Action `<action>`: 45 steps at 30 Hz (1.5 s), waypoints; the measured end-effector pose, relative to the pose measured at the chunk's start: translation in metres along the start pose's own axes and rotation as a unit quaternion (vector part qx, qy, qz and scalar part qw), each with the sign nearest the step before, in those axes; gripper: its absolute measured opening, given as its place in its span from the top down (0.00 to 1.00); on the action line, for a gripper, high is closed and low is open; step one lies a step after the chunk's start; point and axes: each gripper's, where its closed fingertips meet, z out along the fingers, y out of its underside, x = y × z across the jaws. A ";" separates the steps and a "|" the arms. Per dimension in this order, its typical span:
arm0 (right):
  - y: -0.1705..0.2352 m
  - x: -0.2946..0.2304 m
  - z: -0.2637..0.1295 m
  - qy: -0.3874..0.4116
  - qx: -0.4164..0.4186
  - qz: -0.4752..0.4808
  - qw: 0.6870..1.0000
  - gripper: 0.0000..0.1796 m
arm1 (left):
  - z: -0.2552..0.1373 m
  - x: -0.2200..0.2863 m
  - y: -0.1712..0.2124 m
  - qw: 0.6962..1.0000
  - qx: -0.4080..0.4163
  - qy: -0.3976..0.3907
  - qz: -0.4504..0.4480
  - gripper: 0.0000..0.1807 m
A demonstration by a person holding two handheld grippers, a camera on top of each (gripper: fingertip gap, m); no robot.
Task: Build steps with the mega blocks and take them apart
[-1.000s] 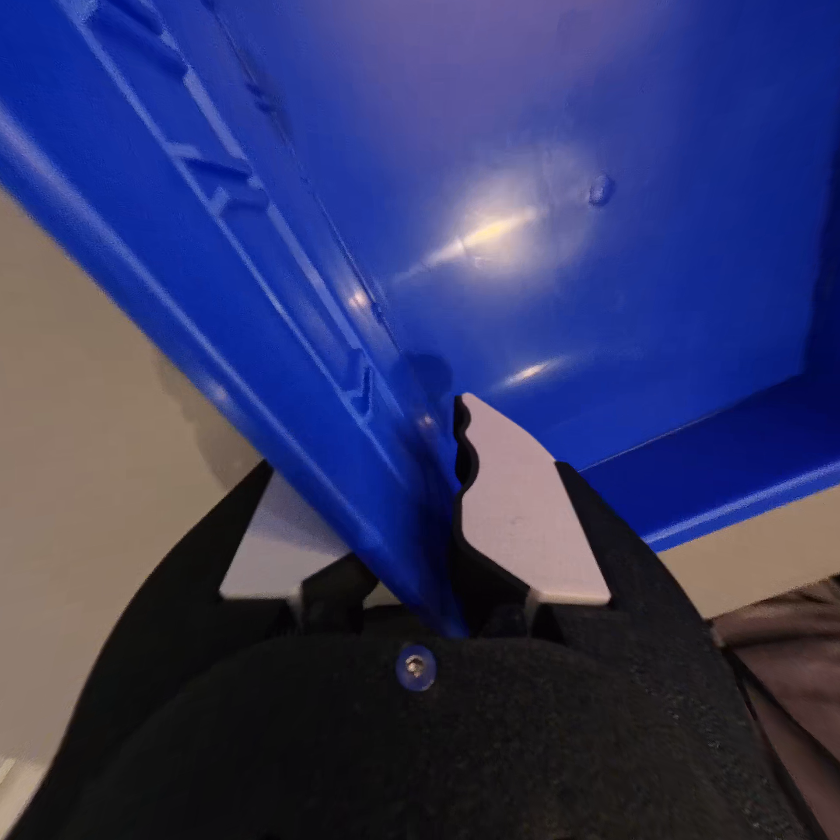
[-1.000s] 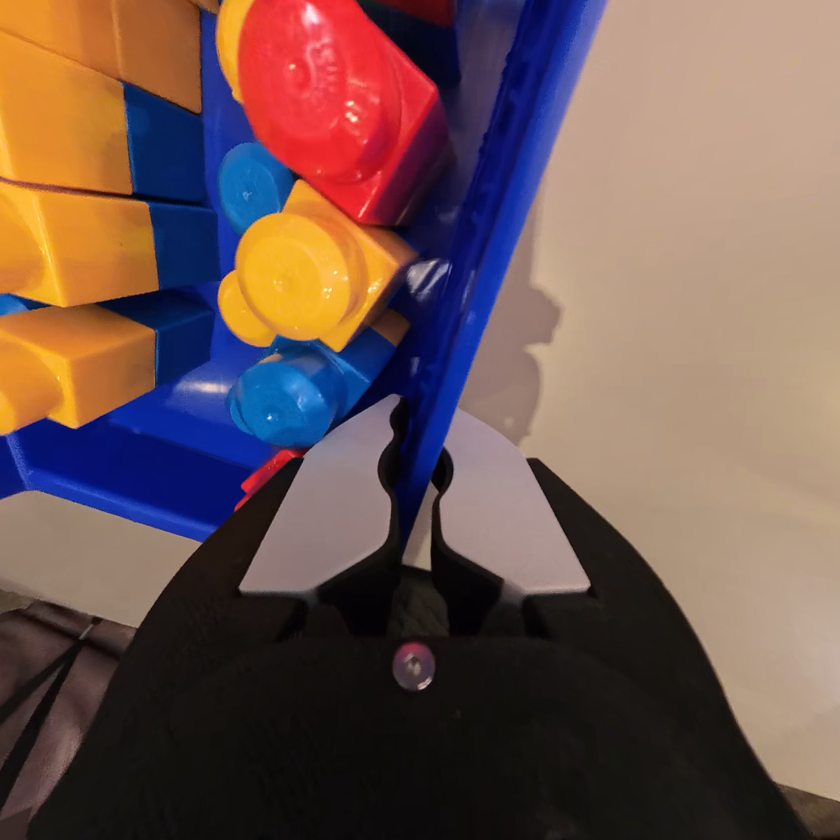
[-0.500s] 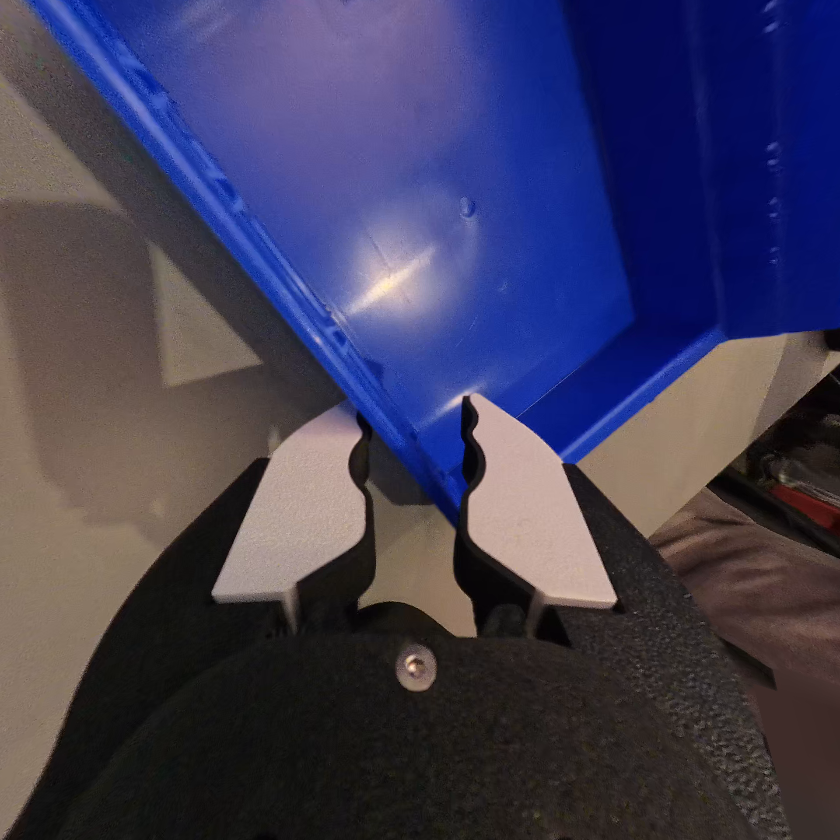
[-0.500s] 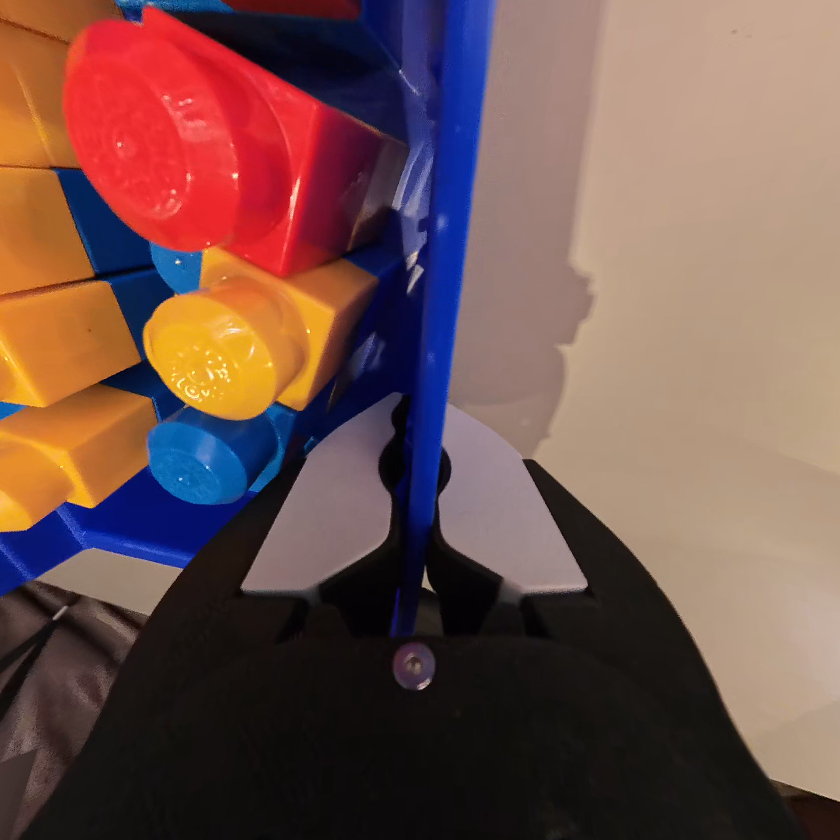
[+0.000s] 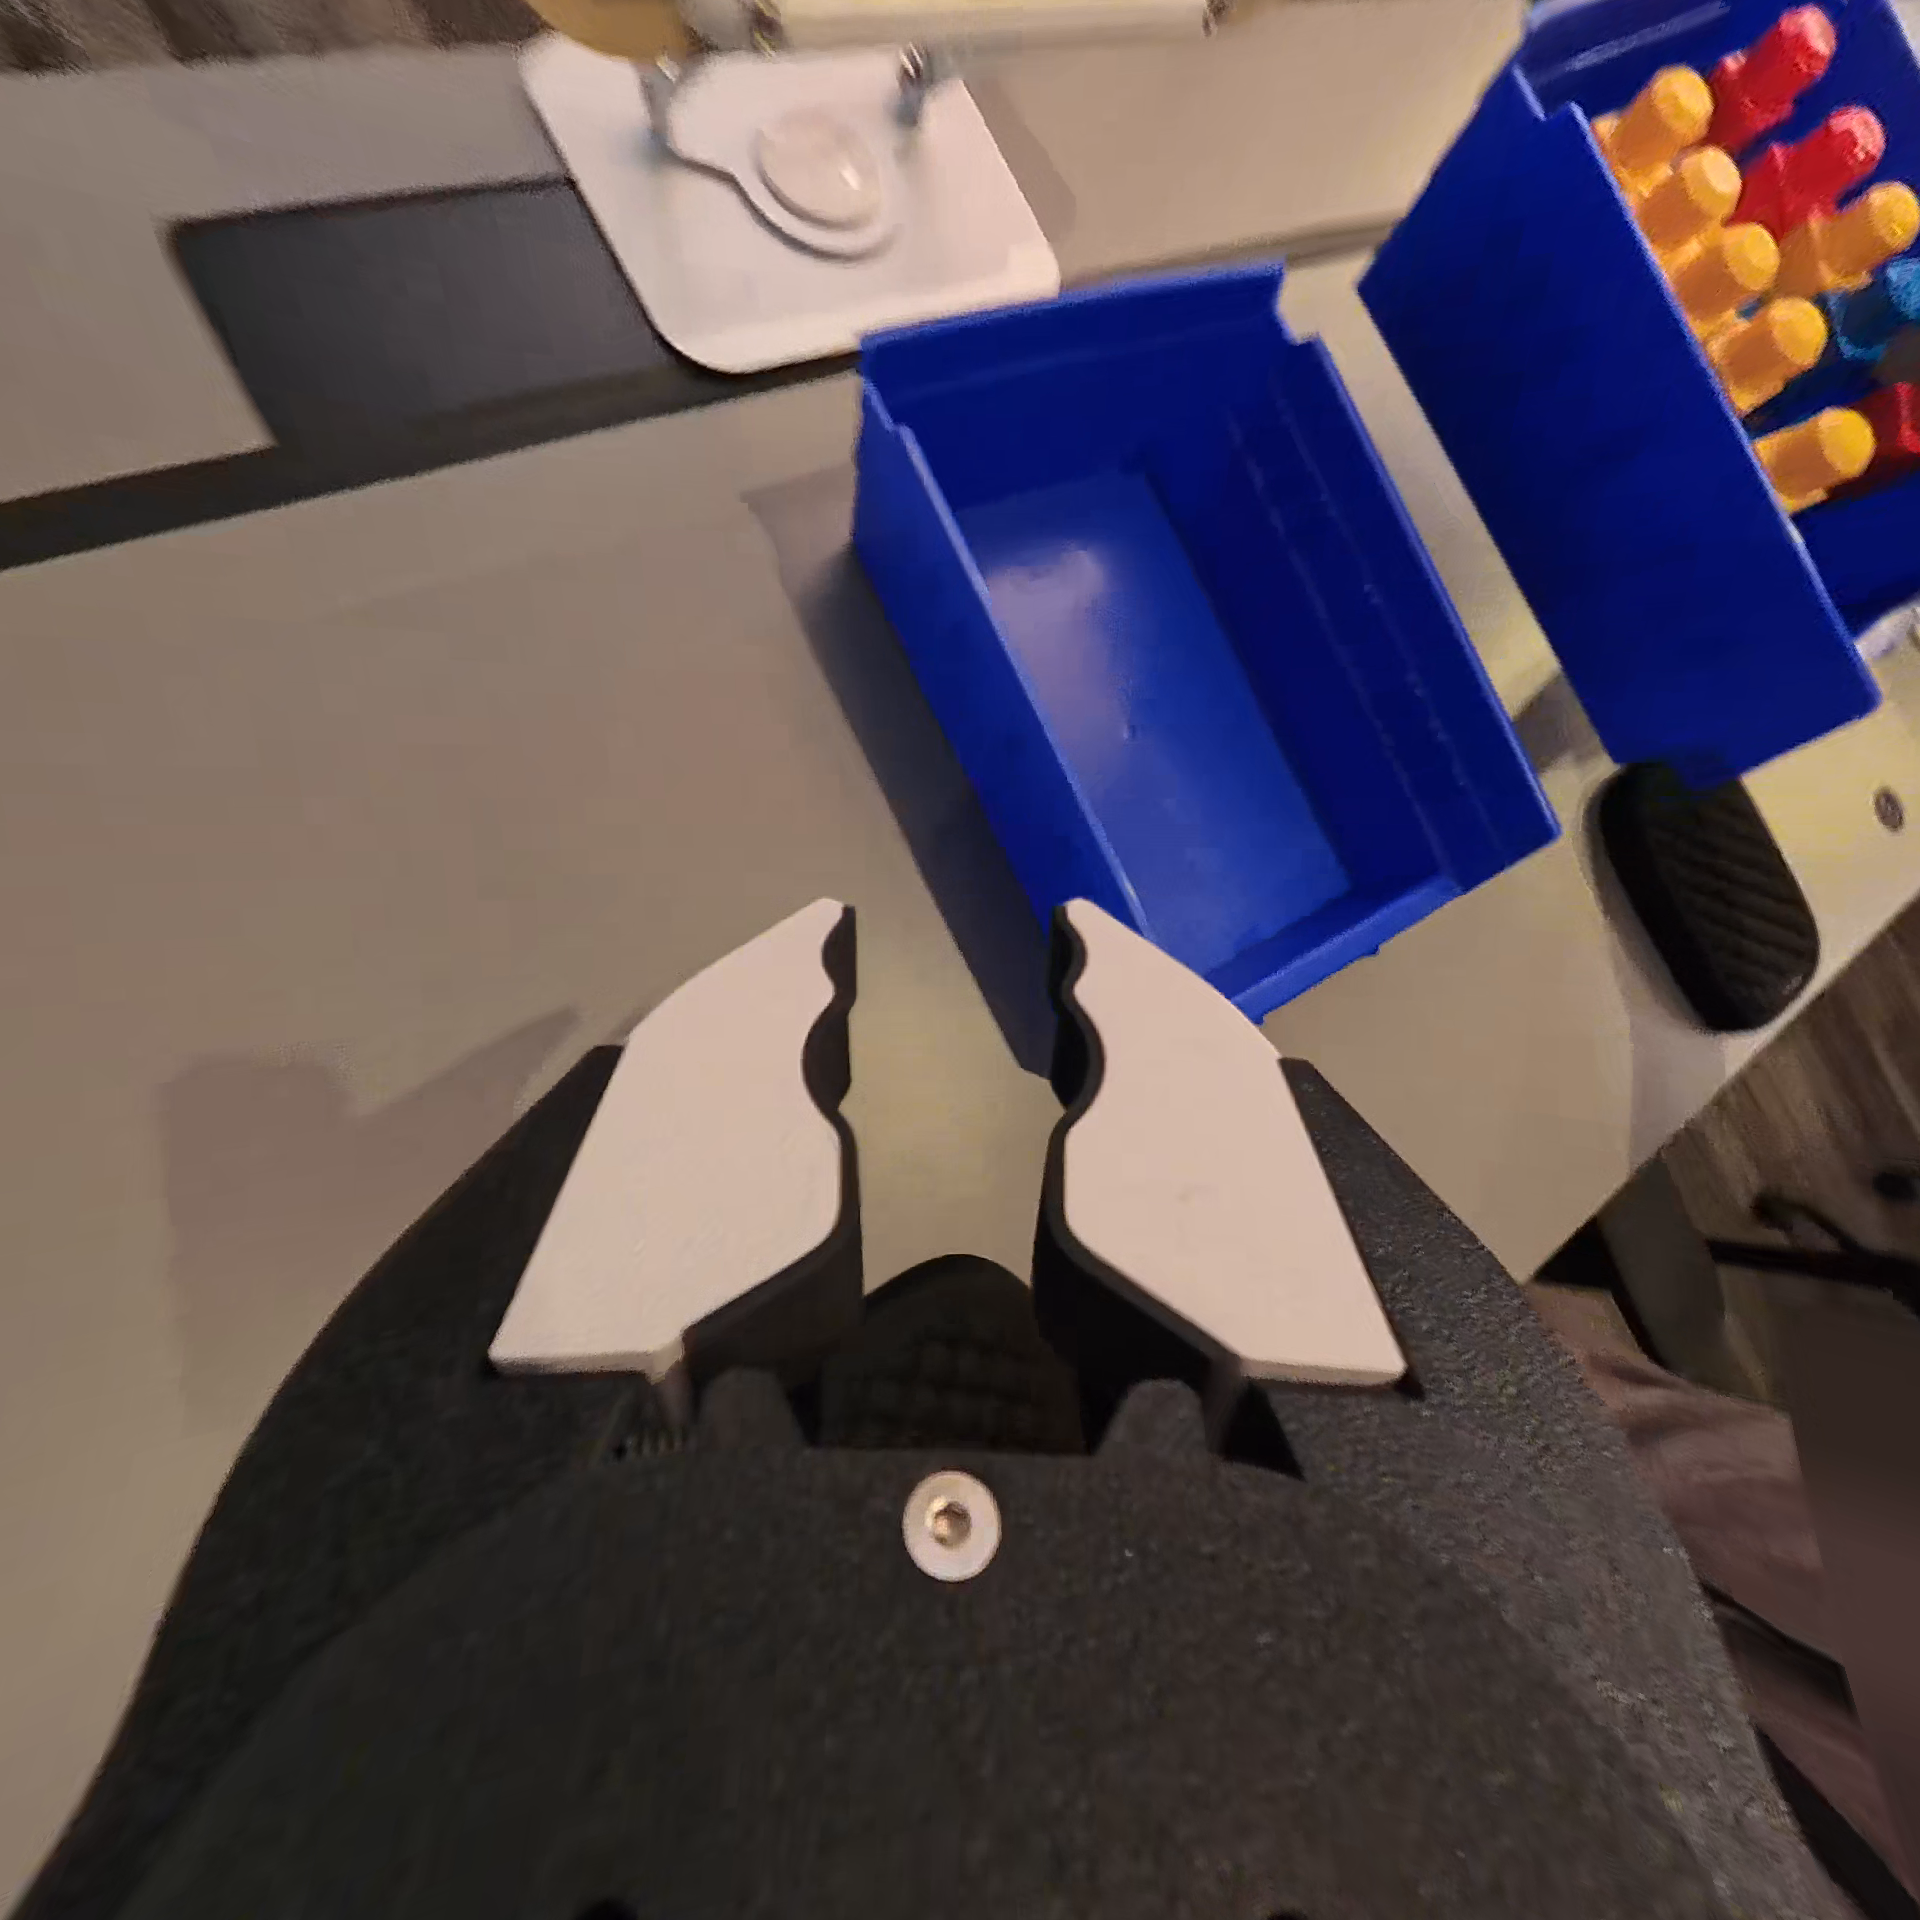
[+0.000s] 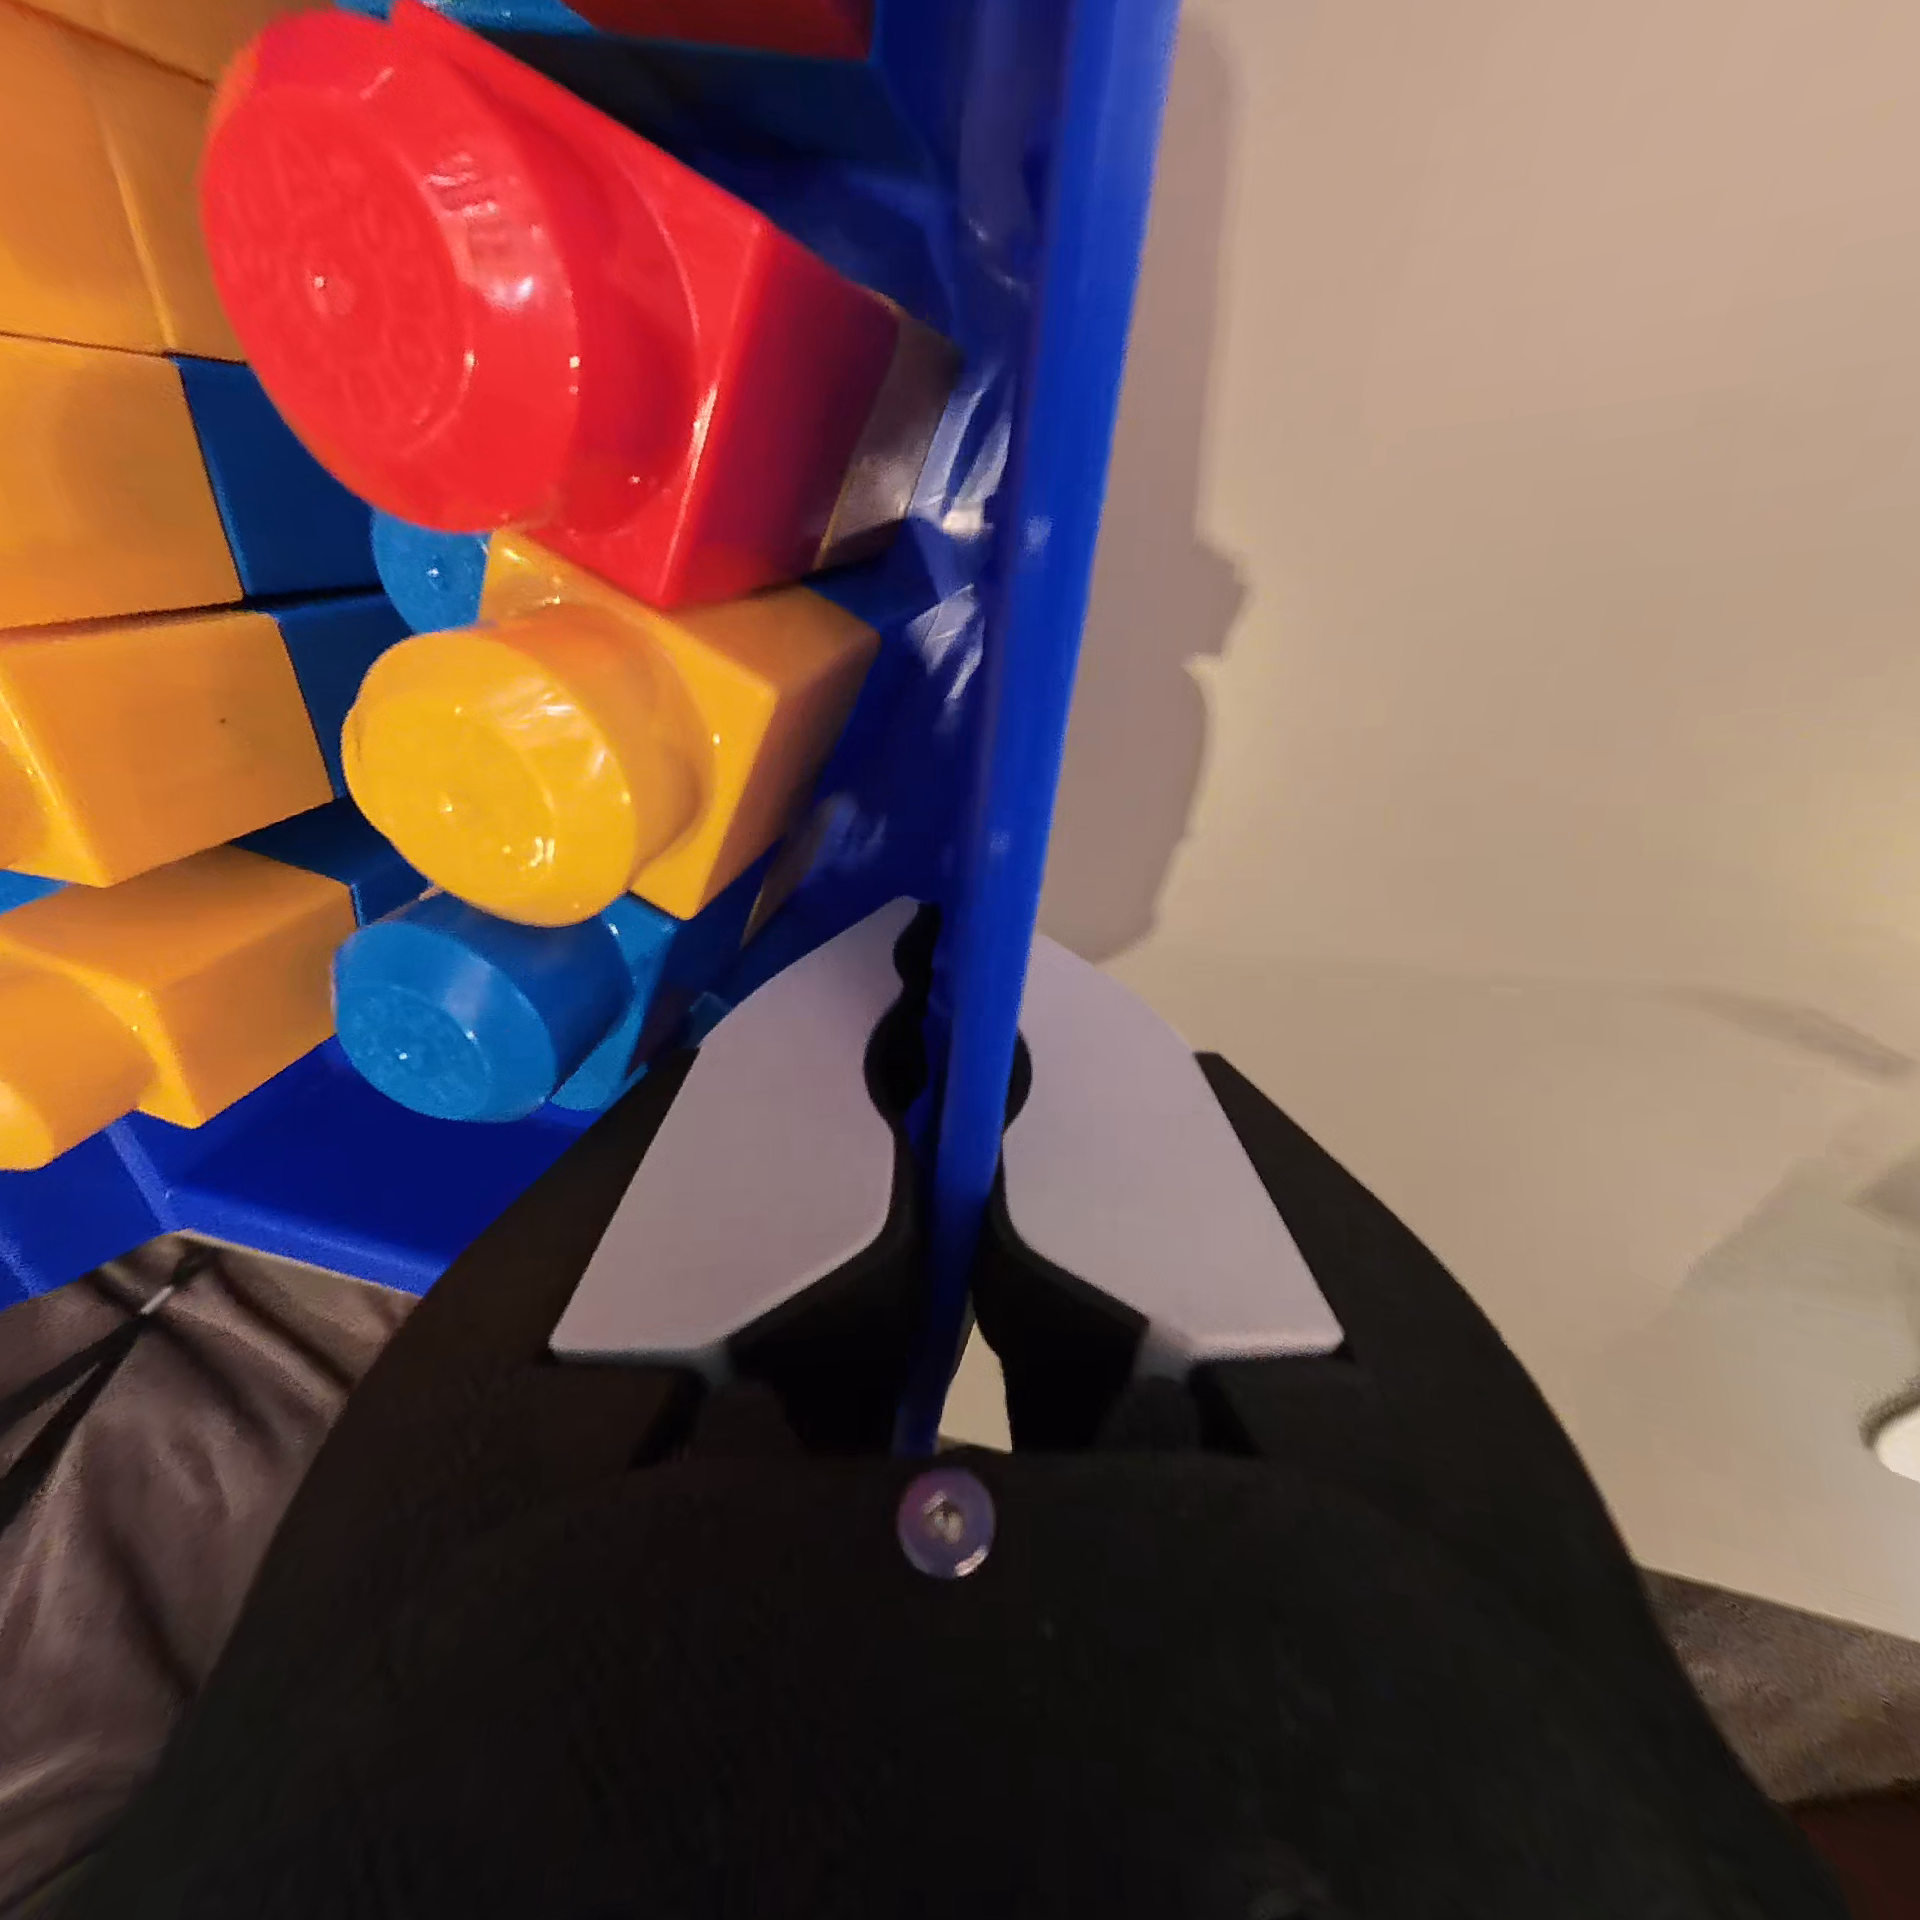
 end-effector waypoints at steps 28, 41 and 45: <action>-0.150 -0.546 0.068 -0.107 -0.025 -0.249 0.962 0.97 | -0.157 -0.129 0.082 0.955 0.204 -0.091 -0.197 0.56; -0.138 -0.570 0.176 -0.060 -0.027 -0.168 0.984 0.97 | -0.070 -0.194 0.107 0.960 0.055 -0.030 -0.273 0.54; -0.130 -0.569 0.173 -0.046 -0.036 -0.192 0.980 0.92 | -0.048 -0.200 0.105 0.962 0.027 -0.029 -0.269 0.56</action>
